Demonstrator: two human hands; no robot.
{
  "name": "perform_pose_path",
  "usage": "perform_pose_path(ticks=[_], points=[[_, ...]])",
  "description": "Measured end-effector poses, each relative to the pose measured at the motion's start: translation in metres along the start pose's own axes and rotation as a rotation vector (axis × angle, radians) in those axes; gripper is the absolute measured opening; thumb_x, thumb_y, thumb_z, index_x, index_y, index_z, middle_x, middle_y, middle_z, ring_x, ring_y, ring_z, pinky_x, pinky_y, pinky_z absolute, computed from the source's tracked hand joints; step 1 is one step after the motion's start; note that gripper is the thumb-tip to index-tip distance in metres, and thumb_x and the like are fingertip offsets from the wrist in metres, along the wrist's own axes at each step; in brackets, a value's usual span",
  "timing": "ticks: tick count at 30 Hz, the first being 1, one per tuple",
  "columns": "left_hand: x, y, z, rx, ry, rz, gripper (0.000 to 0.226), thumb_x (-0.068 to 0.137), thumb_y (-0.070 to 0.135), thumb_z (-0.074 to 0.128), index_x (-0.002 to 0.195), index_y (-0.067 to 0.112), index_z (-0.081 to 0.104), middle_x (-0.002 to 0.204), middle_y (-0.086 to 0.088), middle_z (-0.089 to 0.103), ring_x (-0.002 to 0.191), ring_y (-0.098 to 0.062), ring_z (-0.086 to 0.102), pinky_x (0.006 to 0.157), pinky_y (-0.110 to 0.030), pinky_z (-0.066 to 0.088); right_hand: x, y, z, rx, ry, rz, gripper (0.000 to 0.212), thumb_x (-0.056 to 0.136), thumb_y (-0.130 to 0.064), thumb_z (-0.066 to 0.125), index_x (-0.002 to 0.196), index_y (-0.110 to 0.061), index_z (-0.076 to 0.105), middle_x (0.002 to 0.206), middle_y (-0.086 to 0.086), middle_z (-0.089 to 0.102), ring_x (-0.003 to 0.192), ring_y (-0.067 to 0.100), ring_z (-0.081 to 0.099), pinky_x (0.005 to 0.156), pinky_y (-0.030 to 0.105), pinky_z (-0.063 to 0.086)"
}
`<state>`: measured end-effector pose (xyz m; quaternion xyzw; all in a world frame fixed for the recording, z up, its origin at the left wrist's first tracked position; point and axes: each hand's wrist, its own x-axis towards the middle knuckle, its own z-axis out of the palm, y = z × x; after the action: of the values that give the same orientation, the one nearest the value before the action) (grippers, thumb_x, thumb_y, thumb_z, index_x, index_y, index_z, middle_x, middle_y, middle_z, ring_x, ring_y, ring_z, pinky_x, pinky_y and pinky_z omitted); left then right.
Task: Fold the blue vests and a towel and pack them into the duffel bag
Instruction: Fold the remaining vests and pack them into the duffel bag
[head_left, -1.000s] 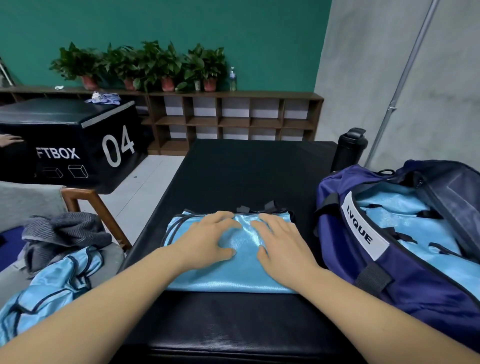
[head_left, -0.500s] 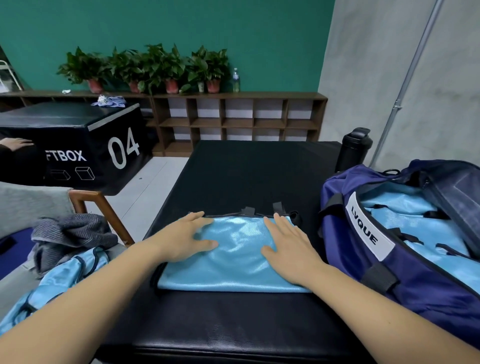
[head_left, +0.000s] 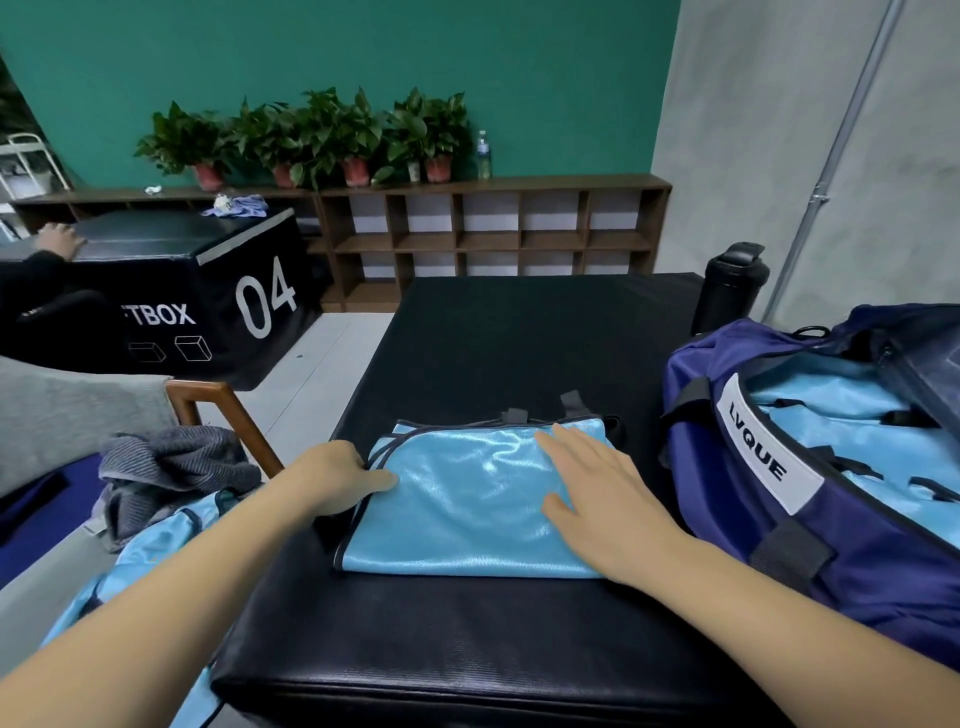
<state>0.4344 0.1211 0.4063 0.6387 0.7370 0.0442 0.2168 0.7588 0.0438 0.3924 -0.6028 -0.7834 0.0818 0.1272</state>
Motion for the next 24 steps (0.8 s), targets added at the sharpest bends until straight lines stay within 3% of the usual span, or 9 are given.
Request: perform_pose_path(ticks=[3,8,11,14,18,24], points=[[0.001,0.006,0.005,-0.018,0.015,-0.002,0.042,0.088,0.047,0.074,0.089,0.006,0.07,0.091,-0.011,0.073,0.078,-0.023,0.064,0.067,-0.033,0.045,-0.006,-0.002,0.001,0.022,-0.018,-0.016,0.069,0.109,-0.035,0.042,0.171,-0.028,0.013,0.178,-0.007,0.007,0.163,0.012,0.001,0.129,0.03,0.002],[-0.003,0.009,-0.003,-0.162,0.062,-0.016,0.028,0.09,0.034,0.074,0.083,0.01,0.062,0.082,-0.005,0.065,0.074,-0.022,0.058,0.061,-0.033,0.041,-0.009,-0.002,0.002,0.065,0.006,-0.054,0.067,0.107,-0.034,0.046,0.168,-0.028,0.021,0.175,-0.011,0.017,0.161,0.01,0.009,0.128,0.029,0.009],[-0.005,0.0,-0.015,-0.264,0.125,-0.046,0.027,0.09,0.032,0.074,0.096,0.007,0.068,0.093,-0.013,0.072,0.082,-0.026,0.066,0.069,-0.037,0.048,-0.012,0.0,-0.001,0.073,0.016,-0.077,0.062,0.106,-0.034,0.046,0.166,-0.029,0.027,0.168,-0.014,0.027,0.155,0.008,0.02,0.126,0.029,0.017],[-0.005,-0.005,-0.027,-0.396,0.14,-0.063,0.034,0.088,0.033,0.075,0.1,0.003,0.067,0.101,-0.024,0.075,0.078,-0.03,0.066,0.071,-0.04,0.051,-0.017,0.001,-0.003,0.062,-0.005,-0.085,0.06,0.106,-0.035,0.046,0.164,-0.03,0.029,0.16,-0.017,0.035,0.142,0.007,0.03,0.121,0.029,0.024],[-0.015,0.011,-0.039,-0.62,0.044,-0.032,0.034,0.086,0.032,0.081,0.104,0.006,0.068,0.103,-0.022,0.078,0.091,-0.042,0.077,0.082,-0.051,0.063,-0.022,0.003,-0.004,0.048,-0.043,-0.077,0.061,0.105,-0.036,0.046,0.163,-0.031,0.029,0.158,-0.017,0.037,0.136,0.009,0.036,0.119,0.029,0.029],[-0.04,0.061,-0.03,-0.872,-0.154,0.149,0.029,0.094,0.018,0.078,0.12,0.01,0.068,0.11,-0.021,0.079,0.1,-0.039,0.078,0.092,-0.054,0.061,-0.028,0.002,-0.001,0.023,-0.108,-0.07,0.065,0.106,-0.036,0.046,0.167,-0.03,0.022,0.165,-0.014,0.032,0.144,0.013,0.033,0.122,0.031,0.027]])
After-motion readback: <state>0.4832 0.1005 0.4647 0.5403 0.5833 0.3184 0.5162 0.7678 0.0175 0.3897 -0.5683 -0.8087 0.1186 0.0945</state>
